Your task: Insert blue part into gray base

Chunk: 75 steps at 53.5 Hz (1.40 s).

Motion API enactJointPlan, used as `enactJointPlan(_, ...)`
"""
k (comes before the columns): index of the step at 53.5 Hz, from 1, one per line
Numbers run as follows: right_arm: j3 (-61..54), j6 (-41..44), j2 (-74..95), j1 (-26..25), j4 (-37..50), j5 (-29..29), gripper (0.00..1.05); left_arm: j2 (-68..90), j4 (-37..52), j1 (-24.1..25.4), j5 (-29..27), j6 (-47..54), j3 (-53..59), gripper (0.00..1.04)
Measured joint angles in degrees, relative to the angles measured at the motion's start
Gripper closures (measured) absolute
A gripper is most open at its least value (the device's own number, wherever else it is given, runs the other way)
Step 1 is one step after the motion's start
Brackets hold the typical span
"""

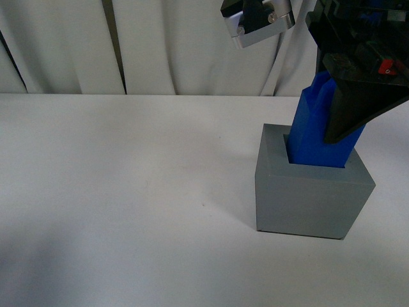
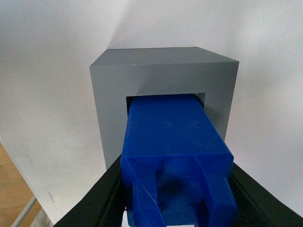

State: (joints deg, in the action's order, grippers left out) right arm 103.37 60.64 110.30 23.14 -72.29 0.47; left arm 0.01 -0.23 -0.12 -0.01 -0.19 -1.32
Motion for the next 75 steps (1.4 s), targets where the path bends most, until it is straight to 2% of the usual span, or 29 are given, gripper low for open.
enactJointPlan(6,0.0,0.1,0.0,0.0,0.0,-0.2,0.56,0.0,0.0,0.0,0.0,0.0,0.0,0.06)
enactJointPlan(12,0.2,-0.3,0.0,0.0,-0.5,-2.2,0.34,0.0,0.0,0.0,0.0,0.0,0.0,0.06)
enactJointPlan(23,5.2,-2.1,0.3,-0.4,-2.4,-9.0,0.05,0.0,0.0,0.0,0.0,0.0,0.0,0.06)
enactJointPlan(35,6.4,-1.9,-1.5,-1.9,-2.6,-12.3,0.07,0.0,0.0,0.0,0.0,0.0,0.0,0.06)
enactJointPlan(41,3.8,-1.9,-4.7,-3.4,0.8,-13.4,0.07,0.0,0.0,0.0,0.0,0.0,0.0,0.06)
enactJointPlan(47,-2.0,-2.3,-10.7,-5.3,7.6,-15.1,0.07,0.0,0.0,0.0,0.0,0.0,0.0,0.06)
enactJointPlan(53,-9.0,-4.7,-17.5,-7.9,14.6,-20.7,0.07,0.0,0.0,0.0,0.0,0.0,0.0,0.06)
enactJointPlan(57,-15.1,-7.4,-22.7,-10.4,19.9,-26.3,0.07,0.0,0.0,0.0,0.0,0.0,0.0,0.06)
enactJointPlan(66,-26.8,-14.3,-31.4,-16.3,32.5,-33.7,0.07,0.0,0.0,0.0,0.0,0.0,0.0,0.06)
enactJointPlan(69,-30.1,-16.9,-33.6,-18.3,36.3,-34.6,0.07,0.0,0.0,0.0,0.0,0.0,0.0,0.06)
enactJointPlan(75,-31.4,-19.1,-34.3,-19.3,36.9,-34.7,0.07,0.0,0.0,0.0,0.0,0.0,0.0,0.06)
